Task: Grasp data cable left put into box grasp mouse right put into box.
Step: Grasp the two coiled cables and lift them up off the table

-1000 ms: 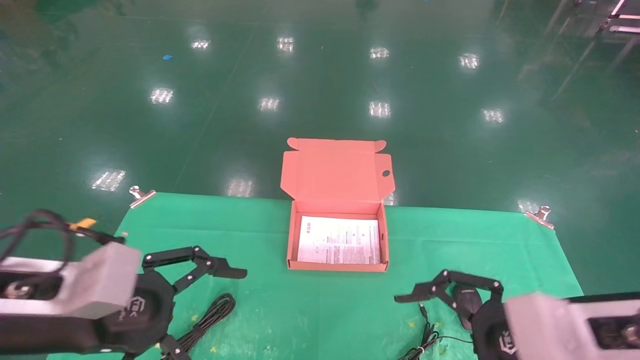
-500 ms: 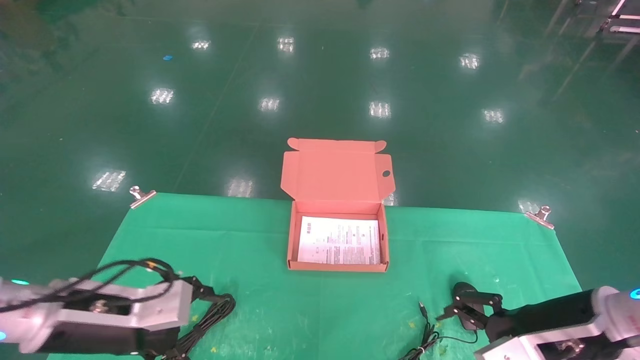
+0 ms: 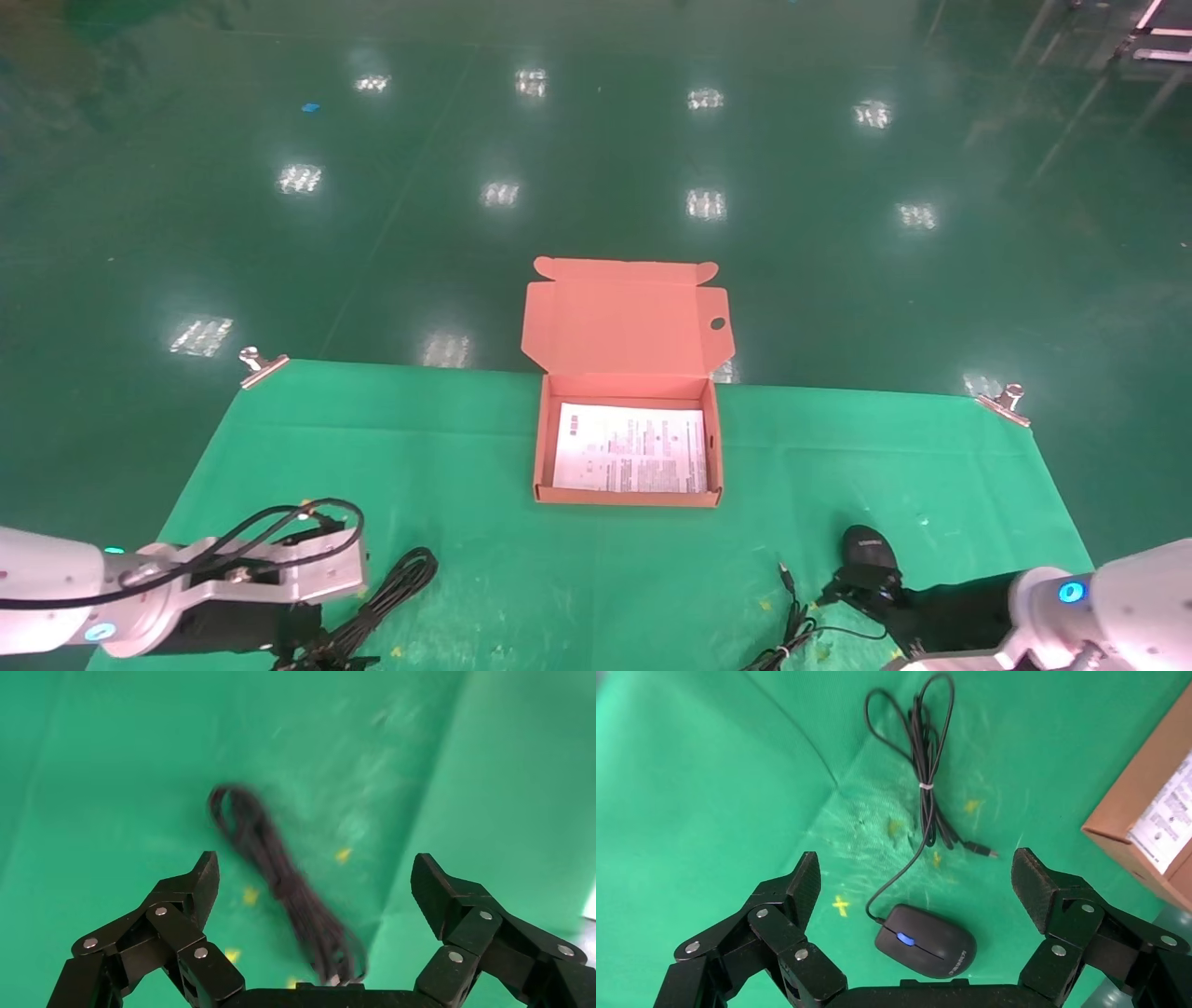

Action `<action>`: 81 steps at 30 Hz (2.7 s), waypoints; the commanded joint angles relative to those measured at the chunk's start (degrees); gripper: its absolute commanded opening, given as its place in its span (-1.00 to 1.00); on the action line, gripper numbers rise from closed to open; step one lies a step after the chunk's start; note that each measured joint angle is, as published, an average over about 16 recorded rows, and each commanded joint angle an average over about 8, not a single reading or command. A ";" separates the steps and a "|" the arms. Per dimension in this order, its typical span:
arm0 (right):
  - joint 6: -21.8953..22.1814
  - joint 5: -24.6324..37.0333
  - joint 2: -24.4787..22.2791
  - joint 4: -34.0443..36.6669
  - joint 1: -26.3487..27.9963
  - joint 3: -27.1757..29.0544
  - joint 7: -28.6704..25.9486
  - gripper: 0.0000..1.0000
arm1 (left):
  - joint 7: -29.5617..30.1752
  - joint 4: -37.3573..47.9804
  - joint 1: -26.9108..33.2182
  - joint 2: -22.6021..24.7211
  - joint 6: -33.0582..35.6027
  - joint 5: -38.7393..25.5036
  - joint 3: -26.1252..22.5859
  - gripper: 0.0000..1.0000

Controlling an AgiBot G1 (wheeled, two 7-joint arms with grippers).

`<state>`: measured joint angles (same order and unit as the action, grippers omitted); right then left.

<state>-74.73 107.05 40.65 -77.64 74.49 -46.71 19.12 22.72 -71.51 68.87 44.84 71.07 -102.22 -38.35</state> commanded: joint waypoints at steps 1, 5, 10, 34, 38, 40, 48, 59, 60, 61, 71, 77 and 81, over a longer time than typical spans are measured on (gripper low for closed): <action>2.03 1.60 0.39 0.03 -1.06 -0.36 0.58 1.00 | 1.39 0.74 -0.53 0.65 -1.58 -2.40 -0.54 1.00; 5.50 4.44 1.35 0.24 -2.85 -0.96 0.91 1.00 | 3.92 3.66 -0.90 2.31 -3.17 -4.19 -0.94 1.00; 8.83 7.41 2.76 0.67 -4.52 -1.63 0.84 1.00 | 5.85 8.09 -0.40 4.54 -4.68 -5.55 -1.17 1.00; 18.52 13.83 10.20 8.27 -8.66 -3.42 0.44 -0.40 | -0.54 26.78 2.93 10.33 -8.53 -5.19 -0.91 -0.58; 19.08 14.29 10.53 8.60 -8.91 -3.57 0.46 -1.00 | -1.15 27.71 3.00 10.59 -8.71 -5.11 -0.93 -1.00; 19.20 14.36 10.59 8.68 -8.97 -3.59 0.44 -1.00 | -1.25 27.92 3.01 10.65 -8.77 -5.10 -0.93 -1.00; 18.99 14.24 10.47 8.54 -8.91 -3.57 0.47 -1.00 | -1.00 27.50 3.00 10.53 -8.69 -5.08 -0.93 -1.00; 18.80 14.11 10.38 8.44 -8.82 -3.53 0.51 -1.00 | -0.87 27.18 2.96 10.45 -8.60 -5.08 -0.90 -1.00; 18.79 14.11 10.38 8.44 -8.82 -3.53 0.52 -1.00 | -0.87 27.16 2.95 10.44 -8.59 -5.08 -0.90 -1.00; 18.79 14.10 10.37 8.43 -8.81 -3.52 0.52 -1.00 | -0.86 27.15 2.95 10.44 -8.58 -5.08 -0.90 -1.00; 18.75 14.05 10.33 8.39 -8.78 -3.48 0.54 -1.00 | -0.82 27.06 2.94 10.40 -8.53 -5.10 -0.90 -1.00; 18.71 13.91 10.23 8.41 -8.75 -3.40 0.42 -1.00 | -0.80 27.04 2.94 10.38 -8.53 -5.11 -0.90 -1.00; 18.50 11.80 8.74 8.00 -8.87 -2.14 -1.18 -1.00 | -2.65 24.99 2.66 9.34 -8.89 -5.44 -0.98 -1.00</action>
<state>-55.92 117.13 47.76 -70.74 65.32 -47.70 16.82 18.94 -48.93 70.85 52.83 61.50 -107.51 -39.03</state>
